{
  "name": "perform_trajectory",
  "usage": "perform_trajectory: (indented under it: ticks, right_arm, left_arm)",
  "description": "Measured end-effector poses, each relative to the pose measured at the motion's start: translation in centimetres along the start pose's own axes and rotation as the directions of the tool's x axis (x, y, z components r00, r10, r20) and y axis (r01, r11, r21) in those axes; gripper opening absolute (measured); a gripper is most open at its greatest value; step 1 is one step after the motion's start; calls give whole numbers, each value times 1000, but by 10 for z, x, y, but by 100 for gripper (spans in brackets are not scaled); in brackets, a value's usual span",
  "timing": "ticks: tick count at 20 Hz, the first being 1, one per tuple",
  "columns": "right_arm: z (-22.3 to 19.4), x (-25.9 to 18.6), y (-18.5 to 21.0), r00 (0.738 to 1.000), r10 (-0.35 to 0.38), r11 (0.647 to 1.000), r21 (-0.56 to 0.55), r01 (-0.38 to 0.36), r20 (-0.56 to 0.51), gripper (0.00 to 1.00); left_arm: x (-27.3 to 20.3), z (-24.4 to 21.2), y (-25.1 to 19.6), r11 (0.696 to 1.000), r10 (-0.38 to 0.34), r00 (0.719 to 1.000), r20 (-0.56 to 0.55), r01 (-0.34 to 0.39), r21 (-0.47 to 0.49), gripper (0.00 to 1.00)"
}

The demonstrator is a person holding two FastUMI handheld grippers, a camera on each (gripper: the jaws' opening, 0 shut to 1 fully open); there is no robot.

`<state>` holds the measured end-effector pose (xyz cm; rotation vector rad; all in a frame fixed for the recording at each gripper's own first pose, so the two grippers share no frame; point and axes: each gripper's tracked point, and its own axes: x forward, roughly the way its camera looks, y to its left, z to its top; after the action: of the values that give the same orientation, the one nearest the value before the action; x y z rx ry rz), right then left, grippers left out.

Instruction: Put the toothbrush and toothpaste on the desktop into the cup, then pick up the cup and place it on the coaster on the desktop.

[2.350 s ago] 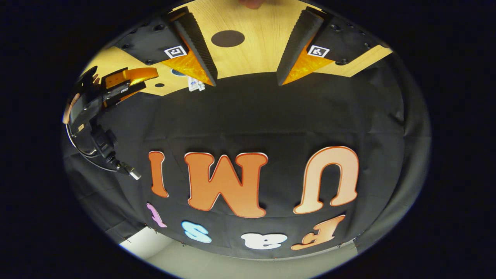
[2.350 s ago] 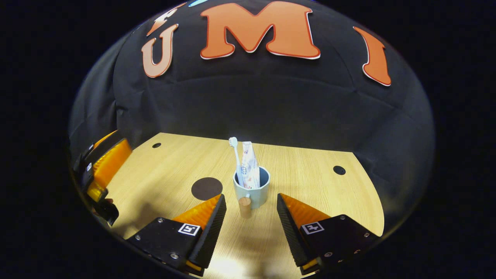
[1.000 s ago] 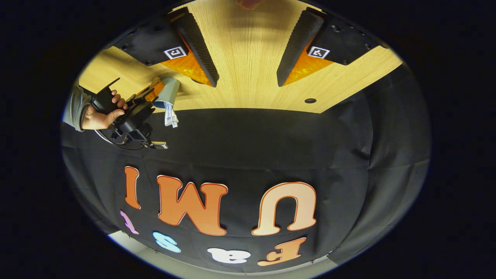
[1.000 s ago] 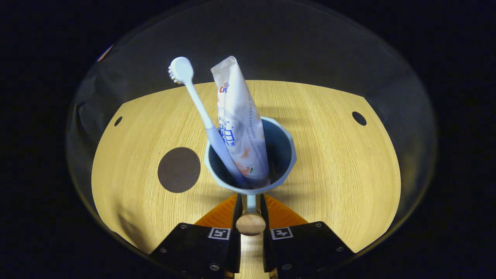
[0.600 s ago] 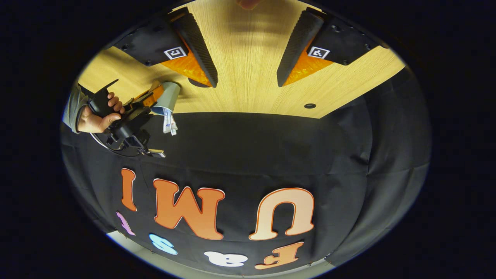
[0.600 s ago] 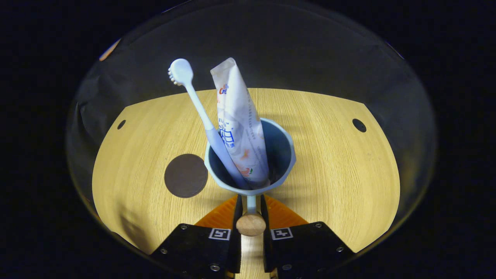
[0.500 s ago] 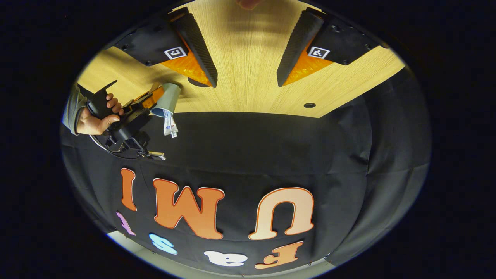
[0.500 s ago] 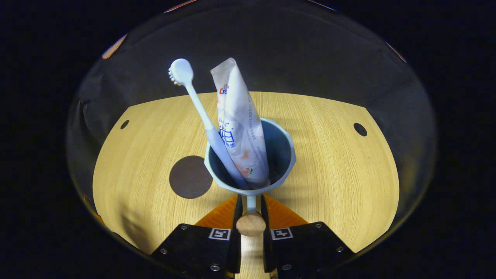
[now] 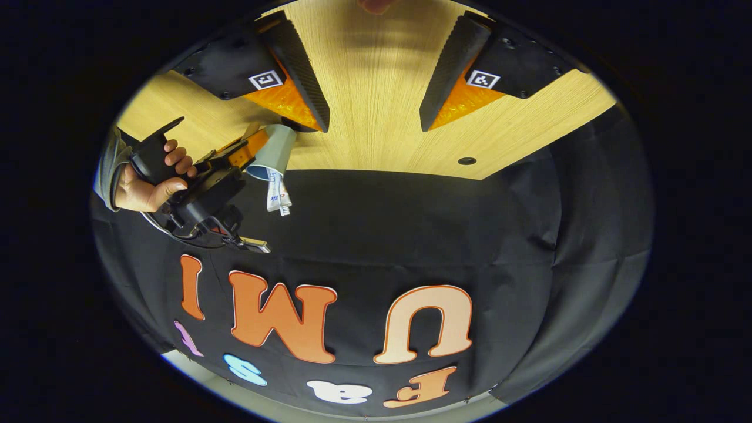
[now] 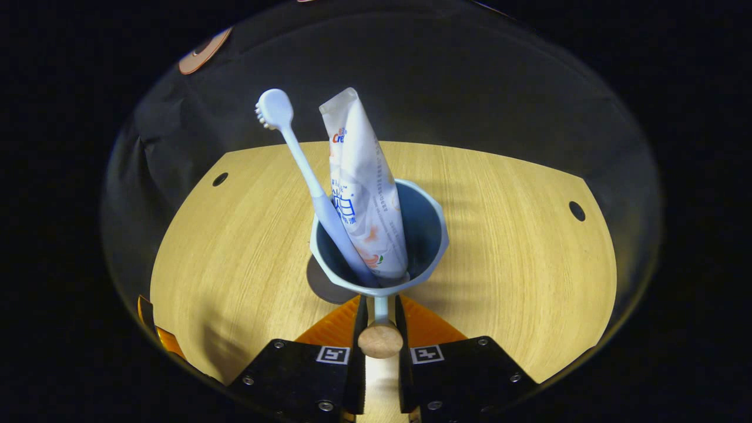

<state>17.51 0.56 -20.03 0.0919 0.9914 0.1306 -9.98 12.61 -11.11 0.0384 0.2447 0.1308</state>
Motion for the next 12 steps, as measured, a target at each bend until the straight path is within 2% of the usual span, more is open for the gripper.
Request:
perform_trajectory:
  ticks: [9,12]
  right_arm:
    - [11,-5,-4,1000,10,997,-80,-13,-28,23]
    - [12,-7,-2,999,10,997,-77,-13,-38,23]
  left_arm:
    - [-4,-11,13,1000,23,1000,-11,-23,-18,98]
    - [-2,-15,15,999,25,999,-23,-26,-24,98]
